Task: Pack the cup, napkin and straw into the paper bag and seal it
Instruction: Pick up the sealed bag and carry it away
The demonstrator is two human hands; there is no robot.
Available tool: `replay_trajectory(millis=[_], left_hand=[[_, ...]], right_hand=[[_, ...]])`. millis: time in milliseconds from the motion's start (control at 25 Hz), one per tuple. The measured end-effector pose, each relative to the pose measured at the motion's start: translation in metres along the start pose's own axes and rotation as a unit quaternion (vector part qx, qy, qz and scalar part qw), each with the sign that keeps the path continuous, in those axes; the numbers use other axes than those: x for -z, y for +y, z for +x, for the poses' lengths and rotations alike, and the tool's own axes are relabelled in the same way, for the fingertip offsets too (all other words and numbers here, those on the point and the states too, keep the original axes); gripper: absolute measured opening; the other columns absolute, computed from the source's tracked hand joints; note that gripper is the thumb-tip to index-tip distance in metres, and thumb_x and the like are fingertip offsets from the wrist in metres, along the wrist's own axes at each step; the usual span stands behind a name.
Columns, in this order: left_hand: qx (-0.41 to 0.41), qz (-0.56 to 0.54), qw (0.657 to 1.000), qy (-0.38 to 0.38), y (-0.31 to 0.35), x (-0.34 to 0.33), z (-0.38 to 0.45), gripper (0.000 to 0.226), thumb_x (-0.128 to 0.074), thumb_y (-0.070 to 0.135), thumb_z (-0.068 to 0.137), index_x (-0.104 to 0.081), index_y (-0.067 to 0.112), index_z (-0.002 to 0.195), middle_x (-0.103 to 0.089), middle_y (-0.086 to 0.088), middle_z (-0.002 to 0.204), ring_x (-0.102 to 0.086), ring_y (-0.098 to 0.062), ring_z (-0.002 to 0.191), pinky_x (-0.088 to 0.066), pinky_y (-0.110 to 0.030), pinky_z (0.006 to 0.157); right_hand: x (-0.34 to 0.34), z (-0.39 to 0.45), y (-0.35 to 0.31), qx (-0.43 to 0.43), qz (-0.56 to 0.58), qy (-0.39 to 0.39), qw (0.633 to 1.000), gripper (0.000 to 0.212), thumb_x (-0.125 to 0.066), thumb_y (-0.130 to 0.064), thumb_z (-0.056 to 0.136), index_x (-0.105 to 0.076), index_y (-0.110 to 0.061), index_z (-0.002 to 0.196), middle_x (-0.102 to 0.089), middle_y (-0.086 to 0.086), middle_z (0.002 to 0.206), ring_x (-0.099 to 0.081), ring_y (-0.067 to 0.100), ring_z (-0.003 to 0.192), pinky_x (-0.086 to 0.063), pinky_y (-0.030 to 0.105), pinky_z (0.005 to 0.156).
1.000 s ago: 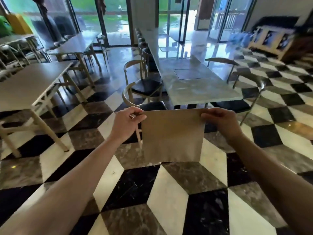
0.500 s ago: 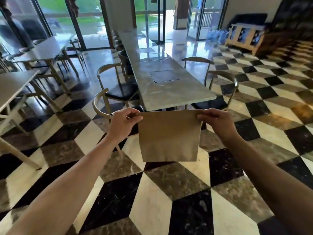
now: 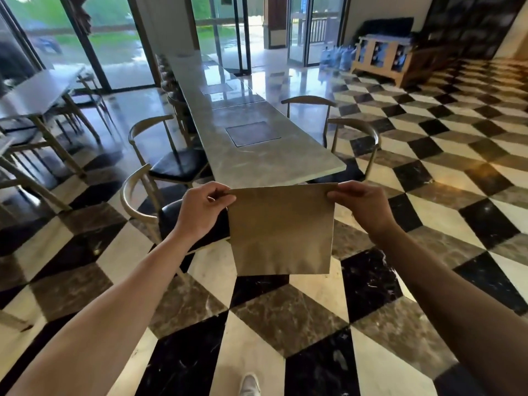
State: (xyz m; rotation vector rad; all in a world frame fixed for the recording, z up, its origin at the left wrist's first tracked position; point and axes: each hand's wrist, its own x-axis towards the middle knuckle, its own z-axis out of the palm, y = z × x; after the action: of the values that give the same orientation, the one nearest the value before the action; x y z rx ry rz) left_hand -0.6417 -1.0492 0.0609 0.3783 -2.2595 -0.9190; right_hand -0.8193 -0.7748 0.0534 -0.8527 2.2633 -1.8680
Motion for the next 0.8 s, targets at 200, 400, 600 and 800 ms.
replay_trajectory(millis=[200,400,600,800], left_hand=[[0.024,-0.036,0.999,-0.014,-0.038,-0.011,0.062,0.008,-0.075,0.013,0.081,-0.071,0.013,0.088,-0.069,0.0,0.083,-0.062,-0.008,0.073,-0.047,-0.014,0.069],[0.043,-0.059,0.997,-0.027,-0.078,-0.014,0.127,0.009,-0.075,0.012,0.081,-0.073,0.01,0.09,-0.07,-0.006,0.087,-0.06,-0.009,0.075,-0.046,-0.016,0.073],[0.029,-0.05,0.998,-0.03,-0.106,-0.022,0.186,0.012,-0.074,0.012,0.082,-0.073,0.006,0.092,-0.07,-0.005,0.087,-0.061,-0.011,0.078,-0.047,-0.026,0.078],[0.028,-0.04,0.999,-0.023,-0.131,-0.043,0.238,0.011,-0.076,0.014,0.081,-0.074,0.009,0.09,-0.07,-0.001,0.084,-0.059,-0.003,0.073,-0.046,-0.025,0.076]], right_hand=[[-0.021,0.063,0.016,-0.028,-0.002,0.014,1.0,0.015,-0.081,-0.027,0.075,-0.077,-0.033,0.089,-0.076,-0.011,0.087,-0.071,0.004,0.084,-0.053,0.016,0.072],[-0.054,0.128,0.025,-0.046,-0.006,0.032,0.998,0.012,-0.08,-0.022,0.076,-0.077,-0.027,0.087,-0.076,-0.007,0.084,-0.072,0.009,0.083,-0.052,0.019,0.074],[-0.077,0.183,0.03,-0.058,0.01,0.043,0.997,0.019,-0.078,-0.013,0.077,-0.075,-0.007,0.095,-0.075,0.008,0.088,-0.072,0.02,0.082,-0.06,0.03,0.079],[-0.086,0.24,0.043,-0.054,0.01,0.051,0.997,0.019,-0.078,-0.012,0.077,-0.075,-0.006,0.095,-0.075,0.009,0.092,-0.071,0.023,0.091,-0.055,0.03,0.09]])
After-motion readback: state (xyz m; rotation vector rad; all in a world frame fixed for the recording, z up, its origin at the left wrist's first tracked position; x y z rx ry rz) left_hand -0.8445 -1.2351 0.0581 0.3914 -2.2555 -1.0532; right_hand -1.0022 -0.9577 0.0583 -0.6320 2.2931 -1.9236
